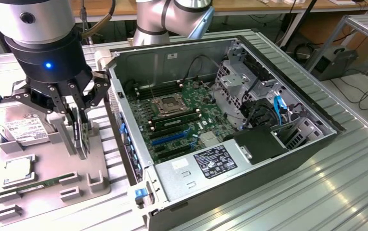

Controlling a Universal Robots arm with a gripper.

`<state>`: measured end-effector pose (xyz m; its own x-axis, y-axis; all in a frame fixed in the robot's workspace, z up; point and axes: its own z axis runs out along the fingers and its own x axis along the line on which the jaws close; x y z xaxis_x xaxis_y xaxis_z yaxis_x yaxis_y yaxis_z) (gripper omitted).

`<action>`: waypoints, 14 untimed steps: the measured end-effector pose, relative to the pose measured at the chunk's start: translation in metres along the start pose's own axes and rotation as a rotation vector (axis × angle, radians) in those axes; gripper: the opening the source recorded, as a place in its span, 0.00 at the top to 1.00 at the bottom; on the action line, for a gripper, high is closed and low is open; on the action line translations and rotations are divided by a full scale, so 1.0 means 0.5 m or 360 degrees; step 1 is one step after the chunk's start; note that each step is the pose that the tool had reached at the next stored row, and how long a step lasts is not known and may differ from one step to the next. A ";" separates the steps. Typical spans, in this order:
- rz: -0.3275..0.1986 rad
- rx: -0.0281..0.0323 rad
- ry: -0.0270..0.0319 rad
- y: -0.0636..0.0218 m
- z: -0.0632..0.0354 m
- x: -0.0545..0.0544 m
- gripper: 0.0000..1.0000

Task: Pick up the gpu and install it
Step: 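Pick up the gpu and move the gpu toward the slot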

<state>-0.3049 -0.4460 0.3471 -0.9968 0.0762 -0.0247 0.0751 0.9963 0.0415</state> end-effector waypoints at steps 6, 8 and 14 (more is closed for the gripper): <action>0.0000 -0.00001 -0.00001 0.000 -0.008 0.000 0.74; 0.0000 0.00000 0.00000 0.000 -0.010 0.000 0.74; 0.0000 -0.00001 -0.00001 0.001 -0.018 0.000 0.74</action>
<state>-0.3049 -0.4460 0.3560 -0.9968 0.0761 -0.0247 0.0751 0.9963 0.0415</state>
